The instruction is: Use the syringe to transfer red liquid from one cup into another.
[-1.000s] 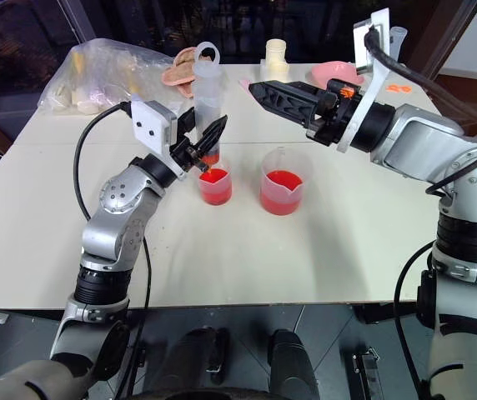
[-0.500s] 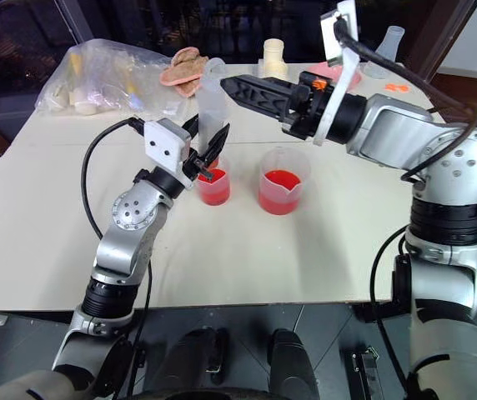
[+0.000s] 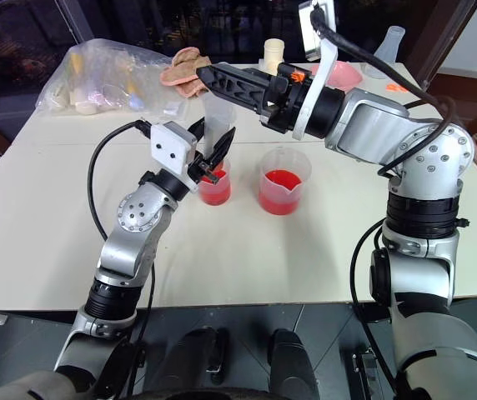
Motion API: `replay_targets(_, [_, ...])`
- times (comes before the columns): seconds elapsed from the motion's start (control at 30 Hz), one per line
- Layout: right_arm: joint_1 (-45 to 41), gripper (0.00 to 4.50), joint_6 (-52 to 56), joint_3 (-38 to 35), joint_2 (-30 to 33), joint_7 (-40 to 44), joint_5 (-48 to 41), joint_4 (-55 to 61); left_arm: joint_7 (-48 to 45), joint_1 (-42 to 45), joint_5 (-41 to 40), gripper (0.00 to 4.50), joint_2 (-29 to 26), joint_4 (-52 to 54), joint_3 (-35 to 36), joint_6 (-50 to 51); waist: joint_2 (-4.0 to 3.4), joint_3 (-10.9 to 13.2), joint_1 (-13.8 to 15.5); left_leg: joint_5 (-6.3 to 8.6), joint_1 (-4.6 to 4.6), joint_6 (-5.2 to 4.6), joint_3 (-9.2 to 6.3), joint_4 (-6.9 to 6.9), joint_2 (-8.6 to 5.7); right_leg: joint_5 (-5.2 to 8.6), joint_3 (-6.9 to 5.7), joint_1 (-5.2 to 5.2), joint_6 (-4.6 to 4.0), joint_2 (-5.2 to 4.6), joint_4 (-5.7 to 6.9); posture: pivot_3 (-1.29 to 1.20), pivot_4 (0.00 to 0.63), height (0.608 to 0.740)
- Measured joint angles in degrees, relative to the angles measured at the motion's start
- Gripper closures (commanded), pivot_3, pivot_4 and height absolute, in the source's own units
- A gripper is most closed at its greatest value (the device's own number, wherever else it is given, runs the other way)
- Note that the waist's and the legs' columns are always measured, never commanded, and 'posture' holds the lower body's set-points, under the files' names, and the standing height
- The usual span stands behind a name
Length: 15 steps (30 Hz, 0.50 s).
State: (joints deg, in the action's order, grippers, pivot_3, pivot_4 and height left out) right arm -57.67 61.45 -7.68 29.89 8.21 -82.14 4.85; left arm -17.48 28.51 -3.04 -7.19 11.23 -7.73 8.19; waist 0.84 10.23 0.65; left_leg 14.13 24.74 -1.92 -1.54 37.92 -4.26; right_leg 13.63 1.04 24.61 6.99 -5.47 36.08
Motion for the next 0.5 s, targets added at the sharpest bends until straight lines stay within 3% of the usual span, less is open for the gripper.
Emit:
replay_targets(0.27, [-0.2,4.46,-0.8,-0.1,-1.4,0.7,5.5,-2.5,-0.1,0.0,-0.1,2.89,0.3,0.4,0.1,-0.1,-0.01,0.0,0.0,0.00,0.00,0.00,0.00,0.00,0.00,0.00,-0.01,0.01,0.00,0.01,0.01,0.00,0.150,0.740])
replay_targets(0.5, [-1.1,4.49,-0.8,-0.4,-3.6,1.7,9.4,-3.5,-0.3,0.0,-0.1,2.89,0.0,0.6,0.2,0.2,-0.01,0.0,-0.1,-0.01,0.00,0.01,0.00,-0.01,0.00,0.00,-0.01,0.02,0.00,0.01,0.02,0.00,0.150,0.740])
